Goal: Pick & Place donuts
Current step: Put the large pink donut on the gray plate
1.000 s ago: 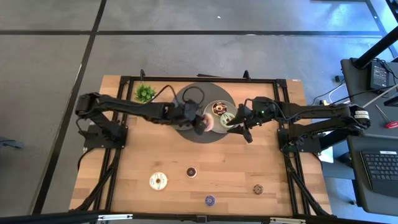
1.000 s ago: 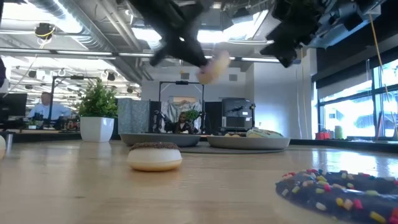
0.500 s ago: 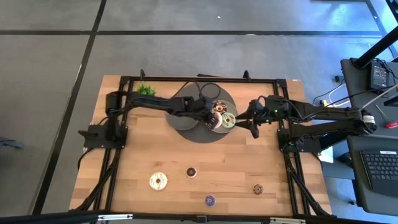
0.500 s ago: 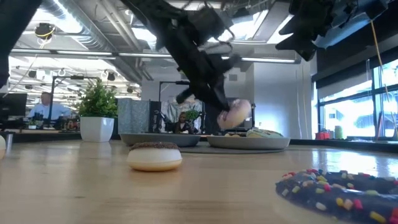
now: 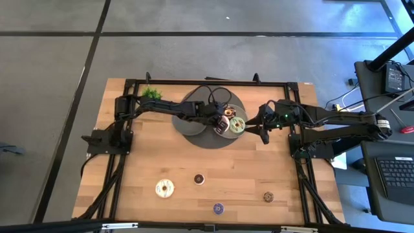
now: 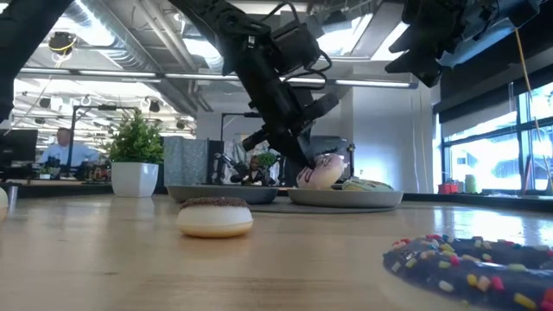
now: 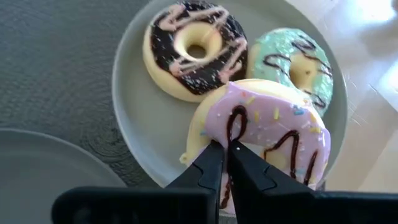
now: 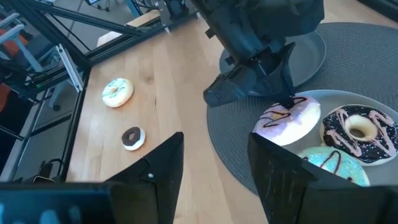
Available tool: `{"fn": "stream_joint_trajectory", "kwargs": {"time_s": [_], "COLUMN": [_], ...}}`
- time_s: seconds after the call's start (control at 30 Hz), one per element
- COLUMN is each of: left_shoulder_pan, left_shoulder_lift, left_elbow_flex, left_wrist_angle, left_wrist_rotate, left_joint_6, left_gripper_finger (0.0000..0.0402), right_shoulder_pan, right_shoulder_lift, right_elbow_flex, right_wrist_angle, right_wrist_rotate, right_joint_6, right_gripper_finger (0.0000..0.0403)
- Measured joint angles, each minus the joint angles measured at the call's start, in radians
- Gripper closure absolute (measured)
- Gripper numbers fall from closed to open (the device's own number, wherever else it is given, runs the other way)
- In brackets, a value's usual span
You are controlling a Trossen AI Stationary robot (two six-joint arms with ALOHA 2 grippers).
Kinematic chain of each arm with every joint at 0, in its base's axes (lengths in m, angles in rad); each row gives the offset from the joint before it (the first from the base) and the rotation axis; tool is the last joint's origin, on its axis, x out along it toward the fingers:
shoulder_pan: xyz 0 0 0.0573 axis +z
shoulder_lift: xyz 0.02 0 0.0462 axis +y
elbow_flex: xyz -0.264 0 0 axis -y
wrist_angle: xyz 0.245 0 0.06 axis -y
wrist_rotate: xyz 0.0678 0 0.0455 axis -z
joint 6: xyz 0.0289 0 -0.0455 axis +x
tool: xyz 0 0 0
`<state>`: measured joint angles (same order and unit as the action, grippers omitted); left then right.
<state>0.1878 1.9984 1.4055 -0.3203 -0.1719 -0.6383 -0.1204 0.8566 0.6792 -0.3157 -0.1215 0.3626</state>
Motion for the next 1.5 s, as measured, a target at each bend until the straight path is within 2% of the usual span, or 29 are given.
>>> {"fn": "stream_joint_trajectory", "kwargs": {"time_s": [1.5], "left_shoulder_pan": [-0.005], "left_shoulder_lift": [0.018], "left_elbow_flex": [0.0], "left_wrist_angle": [0.002], "left_wrist_rotate": [-0.011], "left_joint_6": [0.024], "left_gripper_finger": [0.0374], "right_shoulder_pan": [0.0], "right_shoulder_lift": [0.0], "right_elbow_flex": [0.0], "right_wrist_angle": [-0.001], "right_wrist_rotate": [-0.001], "right_joint_6": [-0.004], "right_gripper_finger": [0.0224]}}
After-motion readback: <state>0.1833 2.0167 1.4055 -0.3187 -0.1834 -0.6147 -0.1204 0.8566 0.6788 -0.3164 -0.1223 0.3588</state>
